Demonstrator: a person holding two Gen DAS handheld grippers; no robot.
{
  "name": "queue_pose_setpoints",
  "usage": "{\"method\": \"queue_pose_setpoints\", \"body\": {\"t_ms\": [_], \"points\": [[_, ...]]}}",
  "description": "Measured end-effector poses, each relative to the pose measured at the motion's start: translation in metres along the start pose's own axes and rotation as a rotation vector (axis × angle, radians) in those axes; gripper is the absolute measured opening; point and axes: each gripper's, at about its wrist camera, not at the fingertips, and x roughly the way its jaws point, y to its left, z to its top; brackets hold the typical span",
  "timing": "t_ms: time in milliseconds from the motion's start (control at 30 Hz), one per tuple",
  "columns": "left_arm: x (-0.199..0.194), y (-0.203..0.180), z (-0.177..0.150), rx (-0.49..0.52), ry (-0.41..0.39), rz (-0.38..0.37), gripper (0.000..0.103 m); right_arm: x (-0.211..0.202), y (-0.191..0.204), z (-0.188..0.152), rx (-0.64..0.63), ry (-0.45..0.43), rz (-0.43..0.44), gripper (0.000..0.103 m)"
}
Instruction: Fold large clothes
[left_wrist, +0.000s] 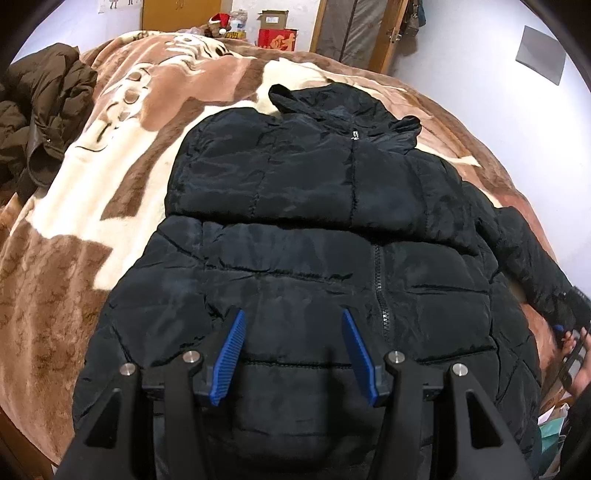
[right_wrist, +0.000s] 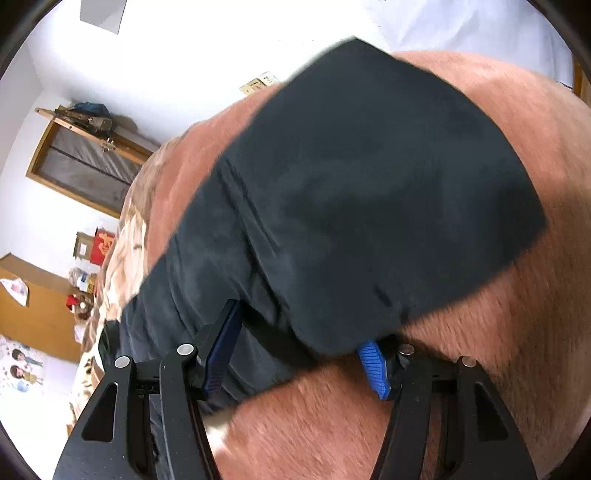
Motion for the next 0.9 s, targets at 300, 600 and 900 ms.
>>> {"method": "queue_pose_setpoints", "body": {"t_ms": [300,600,900], "points": [[0.0,0.002,0.007,-0.009,-0.007,-0.01,0.056,-0.049,0.068,-0.002,-0.232,-0.076,0.021,0.01],[-0.013,0.018,0.018,-0.042,-0.053,-0.032,0.056,-0.117,0.217,-0.047,-0.518,-0.081,0.3,0.009],[-0.022,0.054,0.02,-0.098,-0.086,-0.023,0.056,-0.082,0.345,-0.169,-0.785,0.142,0.451,0.009]]}}
